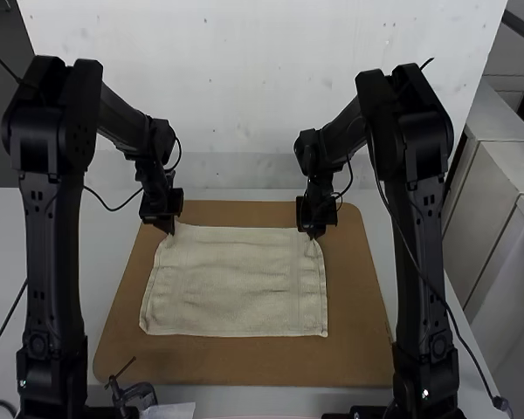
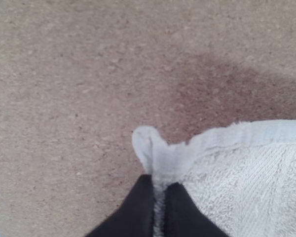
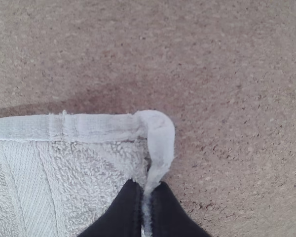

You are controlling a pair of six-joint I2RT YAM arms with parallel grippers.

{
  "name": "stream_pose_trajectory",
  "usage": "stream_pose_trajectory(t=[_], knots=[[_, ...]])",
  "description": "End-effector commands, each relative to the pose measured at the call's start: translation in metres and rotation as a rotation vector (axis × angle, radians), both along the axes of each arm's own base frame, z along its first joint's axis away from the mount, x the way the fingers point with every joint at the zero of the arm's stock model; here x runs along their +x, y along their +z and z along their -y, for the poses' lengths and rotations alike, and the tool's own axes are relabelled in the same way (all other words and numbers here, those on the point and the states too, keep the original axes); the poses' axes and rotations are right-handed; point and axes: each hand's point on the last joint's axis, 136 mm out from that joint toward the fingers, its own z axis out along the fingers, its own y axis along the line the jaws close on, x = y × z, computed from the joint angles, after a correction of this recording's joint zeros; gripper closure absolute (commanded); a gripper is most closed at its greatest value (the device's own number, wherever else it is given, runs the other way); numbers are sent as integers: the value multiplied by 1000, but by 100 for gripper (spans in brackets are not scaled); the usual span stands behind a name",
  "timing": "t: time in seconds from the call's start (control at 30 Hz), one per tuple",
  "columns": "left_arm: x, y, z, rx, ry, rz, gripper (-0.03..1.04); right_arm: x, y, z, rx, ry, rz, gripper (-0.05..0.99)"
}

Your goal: Fold the towel.

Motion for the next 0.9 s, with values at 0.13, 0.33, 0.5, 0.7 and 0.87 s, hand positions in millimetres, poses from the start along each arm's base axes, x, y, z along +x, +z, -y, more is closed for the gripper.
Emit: stream_pose_trajectory(t=[0.13,0.33,0.5,0.7,0.87], knots=[[8,62,1,-30,63,137,100,47,83,-7,24,-24,220,92],[14,104,3,-62,100,235,100,53,117,-11,53,-38,309,92],[6,112,8,-67,91,250,100,47,133,-8,66,-37,342,92],[-31,93,14,-59,60,202,100,18,123,-8,57,-5,317,92],[-60,81,14,-34,40,175,100,-9,104,-6,35,32,282,92]])
